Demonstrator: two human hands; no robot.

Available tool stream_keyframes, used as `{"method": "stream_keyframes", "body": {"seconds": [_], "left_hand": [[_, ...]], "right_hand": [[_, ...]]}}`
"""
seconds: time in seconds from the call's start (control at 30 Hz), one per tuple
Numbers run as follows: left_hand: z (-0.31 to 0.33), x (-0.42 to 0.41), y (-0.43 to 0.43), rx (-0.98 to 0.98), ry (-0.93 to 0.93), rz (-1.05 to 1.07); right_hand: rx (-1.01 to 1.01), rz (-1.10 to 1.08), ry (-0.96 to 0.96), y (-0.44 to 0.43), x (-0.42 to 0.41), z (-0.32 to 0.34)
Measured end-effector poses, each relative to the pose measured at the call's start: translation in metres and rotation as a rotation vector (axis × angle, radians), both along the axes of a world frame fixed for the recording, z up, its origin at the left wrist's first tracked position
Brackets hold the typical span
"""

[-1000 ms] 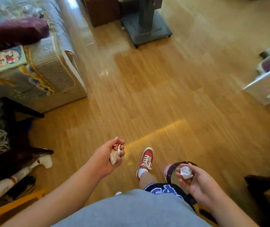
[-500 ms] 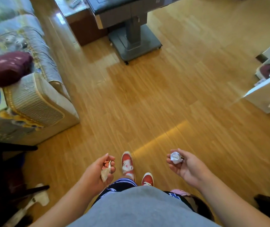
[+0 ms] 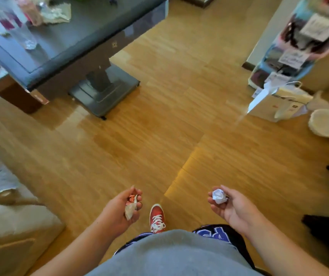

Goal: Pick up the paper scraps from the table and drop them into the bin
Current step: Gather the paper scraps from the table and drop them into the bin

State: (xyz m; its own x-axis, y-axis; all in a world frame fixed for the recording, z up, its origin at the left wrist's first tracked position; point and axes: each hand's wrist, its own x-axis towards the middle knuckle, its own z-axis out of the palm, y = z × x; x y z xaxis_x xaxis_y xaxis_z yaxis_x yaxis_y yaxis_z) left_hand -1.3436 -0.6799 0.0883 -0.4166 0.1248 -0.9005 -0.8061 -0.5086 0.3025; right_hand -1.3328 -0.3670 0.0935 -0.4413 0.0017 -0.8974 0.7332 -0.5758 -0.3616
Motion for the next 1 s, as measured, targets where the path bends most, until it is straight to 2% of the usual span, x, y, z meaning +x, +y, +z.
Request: {"method": "stream_keyframes", "body": {"seconds": [0.17,0.4,0.53,0.7,1.0], "left_hand": [[0.009,-0.111,0.079,0.043,0.048,-0.275],[0.019,-0.212,0.234,0.08,0.118,-0.512],[0.021,-0.247,0.308,0.064,0.114,-0.562],[0.019,-0.277,0.358,0.051,0.075,-0.549],[0.003,-0.347,0.409,-0.013,0.013,-0.549]], "right_hand": [[0.021,-0.306,-0.001,0.062,0.004,0.002],[0.057,-0.552,-0.095,0.151,0.013,-0.007],[0.028,-0.613,-0.139,0.207,-0.005,-0.008],[0.015,-0.617,-0.12,0.272,-0.058,-0.005],[0.002,-0.58,0.041,0.369,-0.185,-0.006]]}}
